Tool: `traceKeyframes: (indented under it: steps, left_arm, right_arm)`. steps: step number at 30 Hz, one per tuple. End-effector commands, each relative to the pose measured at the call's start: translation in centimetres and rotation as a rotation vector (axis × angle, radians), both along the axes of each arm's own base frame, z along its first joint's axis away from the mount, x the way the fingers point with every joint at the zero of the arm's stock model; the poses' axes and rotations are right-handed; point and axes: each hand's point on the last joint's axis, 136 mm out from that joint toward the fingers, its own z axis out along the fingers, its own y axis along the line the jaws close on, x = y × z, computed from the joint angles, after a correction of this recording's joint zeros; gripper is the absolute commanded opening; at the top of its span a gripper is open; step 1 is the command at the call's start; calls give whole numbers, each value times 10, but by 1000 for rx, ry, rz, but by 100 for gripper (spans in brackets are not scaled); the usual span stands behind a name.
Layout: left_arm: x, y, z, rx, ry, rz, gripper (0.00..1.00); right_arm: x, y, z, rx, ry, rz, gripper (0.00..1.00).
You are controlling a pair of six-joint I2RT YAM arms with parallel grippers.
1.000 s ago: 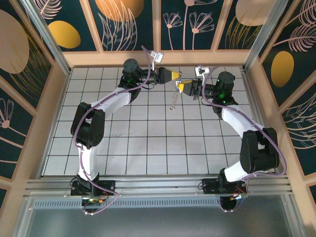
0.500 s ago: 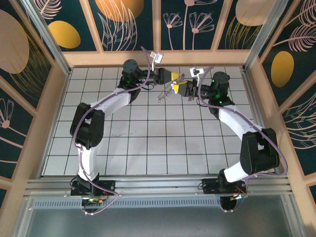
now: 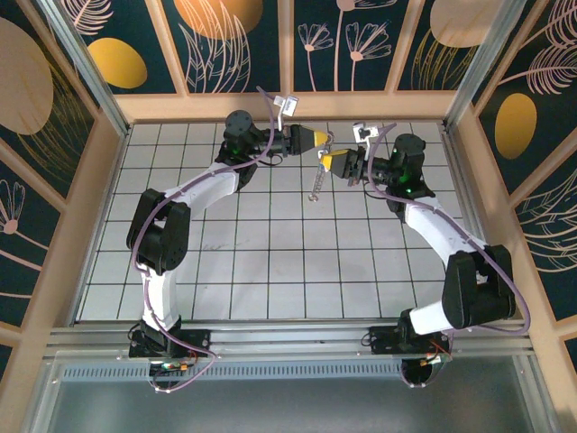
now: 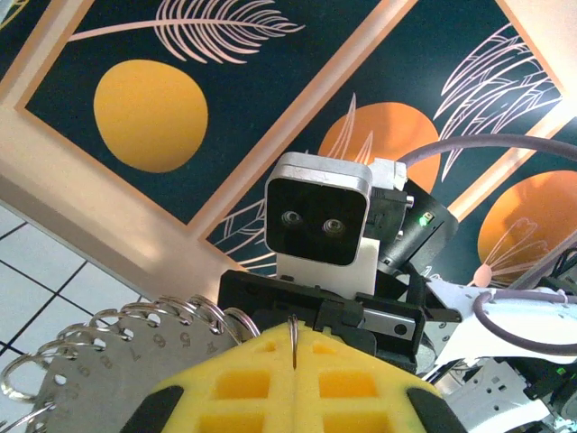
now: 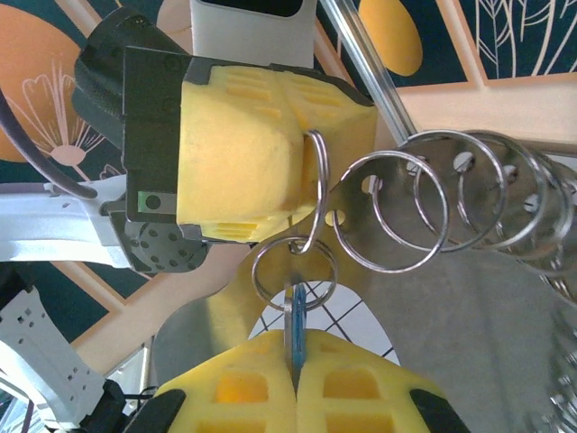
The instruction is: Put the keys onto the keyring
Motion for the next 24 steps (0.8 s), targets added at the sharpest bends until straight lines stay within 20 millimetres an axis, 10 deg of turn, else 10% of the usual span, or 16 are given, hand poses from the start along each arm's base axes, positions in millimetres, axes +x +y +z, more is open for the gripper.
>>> traceKeyframes:
  steps: [1,24]
  left_arm:
    - [-9,11,45,-76,-132,55,0]
    - [-7,10,36,-57,-129,58,0]
  right_arm:
    - [-7,-4,-6,-31,18,-4,0]
    - [-2,-15,18,-103,-15,-53,0]
